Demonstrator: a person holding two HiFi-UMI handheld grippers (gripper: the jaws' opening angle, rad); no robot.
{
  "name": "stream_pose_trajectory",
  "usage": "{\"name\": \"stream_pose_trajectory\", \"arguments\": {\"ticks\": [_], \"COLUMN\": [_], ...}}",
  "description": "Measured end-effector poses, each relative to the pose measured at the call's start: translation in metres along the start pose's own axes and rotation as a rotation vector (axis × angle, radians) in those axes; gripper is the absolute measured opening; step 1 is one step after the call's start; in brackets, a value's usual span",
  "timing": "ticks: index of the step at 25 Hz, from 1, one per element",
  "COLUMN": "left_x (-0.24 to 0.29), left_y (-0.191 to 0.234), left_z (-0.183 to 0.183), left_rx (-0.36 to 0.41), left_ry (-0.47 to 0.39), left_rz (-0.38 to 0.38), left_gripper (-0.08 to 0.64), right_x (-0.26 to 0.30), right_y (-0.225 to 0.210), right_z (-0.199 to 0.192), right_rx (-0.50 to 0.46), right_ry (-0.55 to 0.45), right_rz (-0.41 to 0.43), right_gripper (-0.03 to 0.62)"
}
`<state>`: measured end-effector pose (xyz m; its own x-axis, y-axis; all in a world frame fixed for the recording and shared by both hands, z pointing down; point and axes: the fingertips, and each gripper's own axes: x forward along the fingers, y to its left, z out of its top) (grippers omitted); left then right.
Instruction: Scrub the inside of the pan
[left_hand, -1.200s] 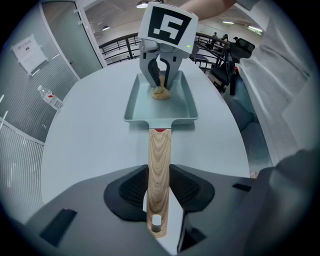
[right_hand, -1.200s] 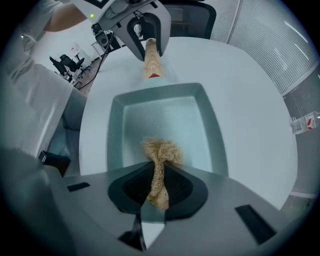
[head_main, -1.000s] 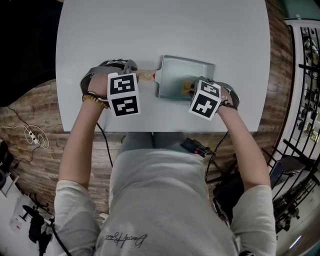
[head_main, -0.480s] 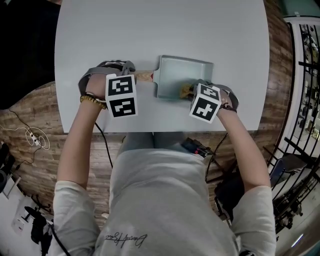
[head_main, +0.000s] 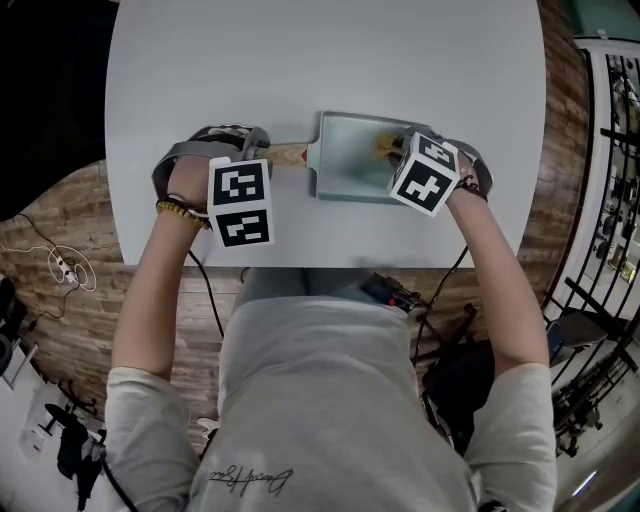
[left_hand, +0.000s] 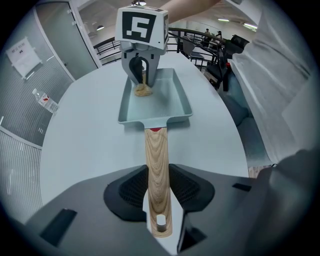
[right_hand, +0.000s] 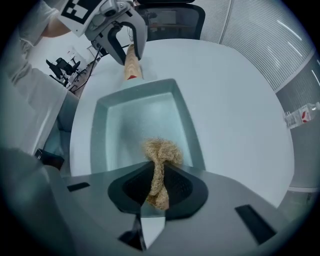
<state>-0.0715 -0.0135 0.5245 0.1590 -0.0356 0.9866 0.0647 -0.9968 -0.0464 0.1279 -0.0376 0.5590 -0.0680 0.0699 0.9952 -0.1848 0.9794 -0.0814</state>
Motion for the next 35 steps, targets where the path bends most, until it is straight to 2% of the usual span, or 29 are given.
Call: {"name": "stream_pose_trajectory", "arguments": {"ticks": [8, 13, 15, 18, 25, 35], "left_x": [0.001, -0.002, -0.002, 0.000, 0.004, 0.006], "left_y": [-0.002, -0.004, -0.004, -0.002, 0.004, 0.007], "left_z": [0.001, -0.001, -0.003, -0.003, -0.003, -0.003], "left_rx": [-0.023, -0.069, -0.085, -0.114, -0.145, -0.148], "left_ry": [-0.019, -0.033, -0.026, -0.021, -0.030, -0.033], "left_rz": [-0.007, 0.002, 0.013, 0.019, 0.012, 0.012], "left_gripper": [0.140, 0.141, 0.140, 0.141, 0.143, 0.143], "right_x": [0.000, -0.002, -0.002, 0.000, 0.004, 0.006], "right_y": [-0.023, -0.022, -0.021, -0.017, 0.009, 0.057], "right_z": [0.003, 0.008, 0.009, 0.007, -0.006, -0.020], "right_rx": [-0.058, -0.135, -0.155, -0.155, -0.136, -0.089], "right_ry": [0.000, -0.012, -0.009, 0.010, 0.058, 0.076], "right_rz": [-0.089, -0.224, -0.245, -0.200, -0.038, 0.166], "right_gripper": [0.072, 0.072, 0.071, 0.071, 0.071, 0.069]}}
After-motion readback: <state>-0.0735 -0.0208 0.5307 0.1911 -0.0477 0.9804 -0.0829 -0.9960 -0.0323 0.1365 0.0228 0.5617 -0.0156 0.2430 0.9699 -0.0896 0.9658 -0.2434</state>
